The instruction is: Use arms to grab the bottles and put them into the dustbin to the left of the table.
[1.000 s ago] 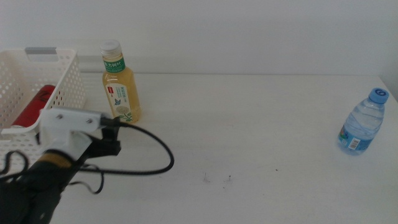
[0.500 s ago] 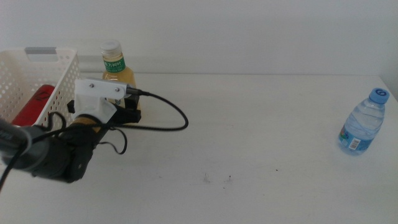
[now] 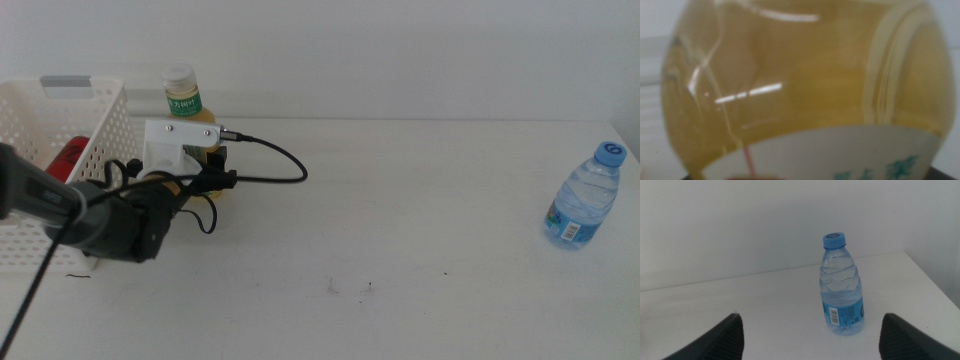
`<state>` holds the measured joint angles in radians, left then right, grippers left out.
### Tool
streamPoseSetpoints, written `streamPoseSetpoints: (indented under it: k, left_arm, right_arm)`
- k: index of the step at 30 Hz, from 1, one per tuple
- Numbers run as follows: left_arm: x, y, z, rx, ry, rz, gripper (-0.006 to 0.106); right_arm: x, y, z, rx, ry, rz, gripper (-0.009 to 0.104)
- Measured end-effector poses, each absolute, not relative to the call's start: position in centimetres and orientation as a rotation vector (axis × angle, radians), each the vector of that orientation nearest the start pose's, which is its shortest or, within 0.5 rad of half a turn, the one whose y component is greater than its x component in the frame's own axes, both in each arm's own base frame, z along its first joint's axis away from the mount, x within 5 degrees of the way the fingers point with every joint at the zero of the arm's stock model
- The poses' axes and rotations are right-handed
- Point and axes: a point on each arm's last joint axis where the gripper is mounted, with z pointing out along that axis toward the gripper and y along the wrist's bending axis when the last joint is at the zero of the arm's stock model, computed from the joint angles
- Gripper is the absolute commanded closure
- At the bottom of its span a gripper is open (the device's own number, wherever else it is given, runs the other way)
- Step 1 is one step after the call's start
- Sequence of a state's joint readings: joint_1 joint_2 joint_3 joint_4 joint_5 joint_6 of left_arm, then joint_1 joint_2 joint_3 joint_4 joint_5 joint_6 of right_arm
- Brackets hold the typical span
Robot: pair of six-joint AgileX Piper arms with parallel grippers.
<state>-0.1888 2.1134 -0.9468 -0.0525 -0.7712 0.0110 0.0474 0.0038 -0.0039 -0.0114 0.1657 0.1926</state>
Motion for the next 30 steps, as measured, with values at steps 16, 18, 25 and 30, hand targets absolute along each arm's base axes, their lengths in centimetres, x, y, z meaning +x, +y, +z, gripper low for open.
streamPoseSetpoints:
  k: [16, 18, 25, 30]
  left_arm:
    - [32.1, -6.3, 29.4, 0.355, 2.498, -0.128, 0.102]
    - [32.1, -5.6, 31.7, 0.392, 2.538, -0.131, 0.102]
    - [33.7, 0.5, 37.1, 0.313, 2.635, -0.079, 0.102]
    - [35.2, 6.7, 37.2, 0.182, 2.653, 0.01, 0.102]
  right_arm:
    - [5.6, 0.2, 19.9, 0.112, 1.648, 0.173, 0.004]
    - [5.6, 0.2, 19.9, 0.112, 1.648, 0.173, 0.004]
    - [5.6, 0.2, 19.9, 0.112, 1.648, 0.173, 0.004]
    - [5.6, 0.2, 19.9, 0.112, 1.648, 0.173, 0.004]
